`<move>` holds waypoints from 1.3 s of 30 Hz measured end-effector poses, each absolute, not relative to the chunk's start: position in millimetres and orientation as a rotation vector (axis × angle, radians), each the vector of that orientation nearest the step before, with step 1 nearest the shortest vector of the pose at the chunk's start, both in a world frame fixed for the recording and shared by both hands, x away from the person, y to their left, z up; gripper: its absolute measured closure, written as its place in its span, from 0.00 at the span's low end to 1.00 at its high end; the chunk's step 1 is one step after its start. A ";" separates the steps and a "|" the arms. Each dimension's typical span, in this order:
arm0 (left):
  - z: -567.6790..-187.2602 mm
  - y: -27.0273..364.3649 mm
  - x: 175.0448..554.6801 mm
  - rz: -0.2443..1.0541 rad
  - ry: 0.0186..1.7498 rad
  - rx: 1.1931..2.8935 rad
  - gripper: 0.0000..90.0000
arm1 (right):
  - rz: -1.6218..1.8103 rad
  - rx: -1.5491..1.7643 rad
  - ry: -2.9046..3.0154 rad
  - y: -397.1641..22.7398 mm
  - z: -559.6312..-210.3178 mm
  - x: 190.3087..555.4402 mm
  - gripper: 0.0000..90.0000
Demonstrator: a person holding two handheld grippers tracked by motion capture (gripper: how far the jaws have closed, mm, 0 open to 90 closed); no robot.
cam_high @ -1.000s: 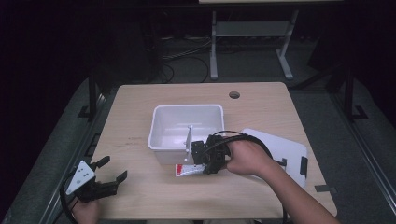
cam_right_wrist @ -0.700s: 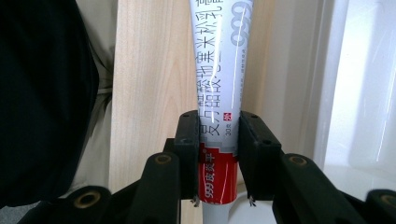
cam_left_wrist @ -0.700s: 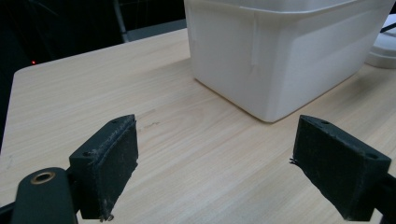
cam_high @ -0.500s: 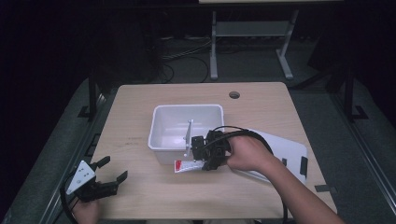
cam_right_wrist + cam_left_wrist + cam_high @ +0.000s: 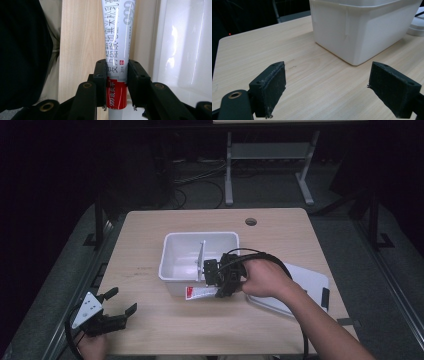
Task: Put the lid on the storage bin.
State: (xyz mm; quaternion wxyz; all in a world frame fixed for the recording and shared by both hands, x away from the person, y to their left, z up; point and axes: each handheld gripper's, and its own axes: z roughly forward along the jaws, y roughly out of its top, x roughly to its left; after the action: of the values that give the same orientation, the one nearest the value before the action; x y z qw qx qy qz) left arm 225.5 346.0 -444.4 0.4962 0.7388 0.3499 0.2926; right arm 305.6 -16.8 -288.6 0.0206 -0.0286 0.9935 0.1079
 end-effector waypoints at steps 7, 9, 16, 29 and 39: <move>-444.3 347.4 225.4 0.707 0.855 1.787 0.15 | 0.328 -0.076 3.076 -15.6 -280.9 312.3 0.78; -444.3 347.4 225.2 0.710 0.854 1.785 0.15 | 0.335 -0.066 3.075 -15.8 -278.6 315.7 0.78; -444.0 347.1 225.0 0.711 0.850 1.787 0.15 | 0.300 -0.043 3.070 -13.3 -276.0 327.1 0.78; -443.8 347.6 224.9 0.709 0.848 1.786 0.15 | 0.286 -0.007 3.069 -6.0 -276.6 349.3 0.78; -443.5 347.2 224.6 0.711 0.847 1.784 0.15 | 0.265 0.026 3.085 -4.1 -283.1 362.8 0.78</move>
State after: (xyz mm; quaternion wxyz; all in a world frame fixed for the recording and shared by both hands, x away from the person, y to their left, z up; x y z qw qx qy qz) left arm 224.6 347.2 -443.5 0.4981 0.7370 0.3499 0.2938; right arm 362.8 -4.1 -283.1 0.0227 0.0084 0.9960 0.0856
